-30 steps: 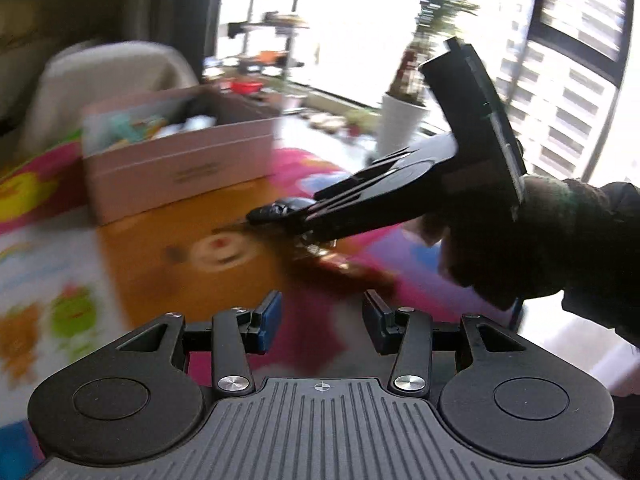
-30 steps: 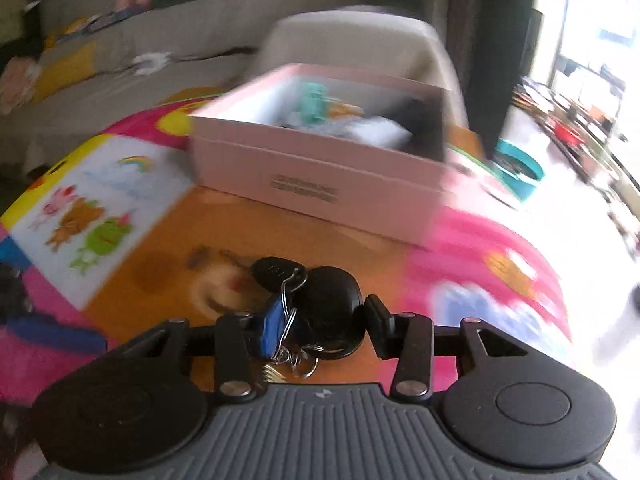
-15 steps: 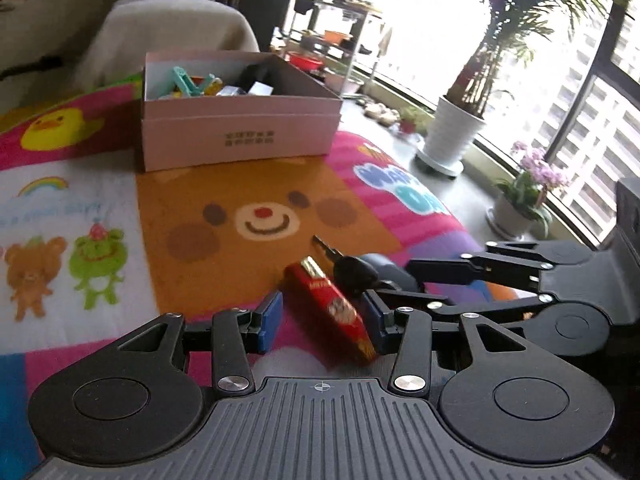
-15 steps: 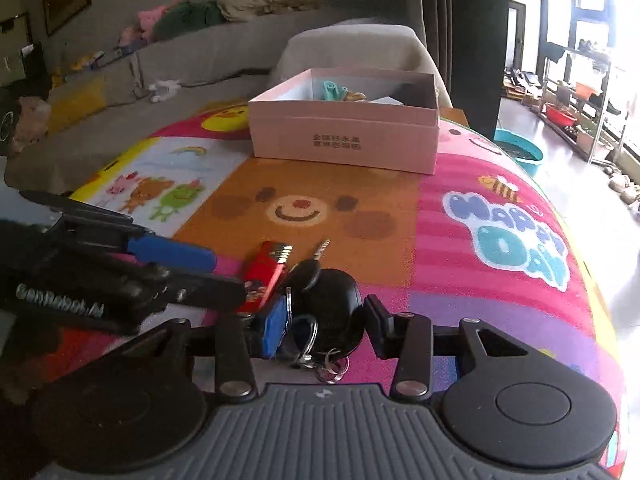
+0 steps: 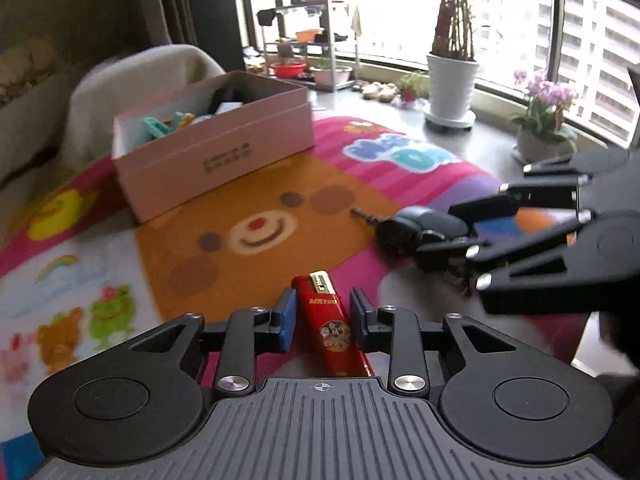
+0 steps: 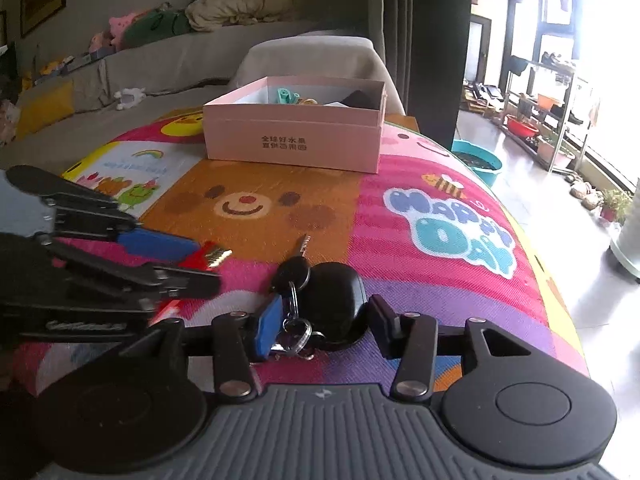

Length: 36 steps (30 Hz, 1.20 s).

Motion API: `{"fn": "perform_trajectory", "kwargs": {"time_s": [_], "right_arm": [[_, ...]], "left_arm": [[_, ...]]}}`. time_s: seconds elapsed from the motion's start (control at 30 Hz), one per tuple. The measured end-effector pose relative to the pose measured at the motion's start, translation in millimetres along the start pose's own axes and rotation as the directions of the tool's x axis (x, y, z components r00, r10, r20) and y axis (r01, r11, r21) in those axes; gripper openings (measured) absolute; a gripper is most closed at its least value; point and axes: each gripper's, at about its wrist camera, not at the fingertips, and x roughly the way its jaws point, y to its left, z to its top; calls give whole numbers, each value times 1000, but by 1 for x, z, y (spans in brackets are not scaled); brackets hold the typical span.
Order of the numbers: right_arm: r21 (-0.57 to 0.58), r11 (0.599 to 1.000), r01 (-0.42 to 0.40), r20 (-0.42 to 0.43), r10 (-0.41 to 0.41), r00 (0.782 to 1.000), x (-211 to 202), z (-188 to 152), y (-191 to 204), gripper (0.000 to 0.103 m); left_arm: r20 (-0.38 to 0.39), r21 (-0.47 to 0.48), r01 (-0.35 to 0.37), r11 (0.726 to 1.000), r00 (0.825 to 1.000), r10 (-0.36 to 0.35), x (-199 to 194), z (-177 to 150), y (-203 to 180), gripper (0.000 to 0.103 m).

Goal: Organize rigid objects
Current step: 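Carry the keys with the right gripper over the pink box while the left gripper carries the lighter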

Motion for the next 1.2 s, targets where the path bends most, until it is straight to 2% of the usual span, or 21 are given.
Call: {"fn": "perform_trajectory", "kwargs": {"time_s": [0.17, 0.23, 0.3, 0.37, 0.5, 0.67, 0.77, 0.83, 0.87, 0.9, 0.97, 1.0, 1.03, 1.13, 1.2], "right_arm": [[-47, 999, -9, -20, 8, 1000, 4, 10, 9, 42], [-66, 998, -10, -9, 10, 1000, -1, 13, 11, 32], [-84, 996, -9, 14, 11, 1000, -10, 21, 12, 11], [-87, 996, -15, 43, 18, 999, -22, 30, 10, 3], [-103, 995, 3, 113, 9, 994, -43, 48, 7, 1], [-101, 995, -2, 135, 16, 991, -54, 63, 0, 1], [-79, 995, -53, 69, 59, 996, -46, 56, -7, 6], [-48, 995, -90, 19, 91, 996, -35, 44, -10, 19], [-32, 996, -89, -2, 89, 996, -29, 36, -11, 34], [-21, 997, -80, -17, 80, 997, -22, 28, -11, 42], [-12, 998, -69, -46, 68, 997, -8, 16, -11, 42], [-6, 997, -71, -49, 71, 996, -2, 12, -11, 46], [6, 998, -69, -21, 69, 997, -1, 10, -13, 49], [26, 994, -102, -24, 102, 994, 10, 17, -16, 51], [38, 991, -131, -30, 132, 991, 17, 21, -16, 57]], "left_arm": [[14, -86, 35, 996, 999, -34, -3, -7, 13, 32], [14, -88, 37, 995, 999, -36, -3, -7, 14, 32], [13, -94, 43, 995, 999, -42, -5, -8, 14, 31], [25, -115, 69, 991, 997, -67, -8, -10, 16, 28], [42, -130, 95, 987, 995, -90, -13, -14, 18, 28], [59, -135, 79, 988, 996, -72, -22, -15, 24, 28], [52, -152, 61, 986, 997, -54, -23, -19, 28, 28], [43, -168, 54, 984, 998, -48, -21, -21, 32, 28], [35, -178, 56, 983, 998, -50, -19, -22, 34, 28], [36, -182, 59, 981, 998, -54, -19, -23, 35, 28], [39, -179, 57, 982, 998, -51, -19, -24, 34, 28], [38, -177, 54, 983, 998, -48, -19, -24, 33, 28], [40, -177, 53, 983, 998, -46, -19, -25, 33, 28], [50, -199, 57, 978, 998, -48, -21, -28, 34, 28], [57, -202, 58, 978, 997, -48, -21, -30, 33, 28]]}}
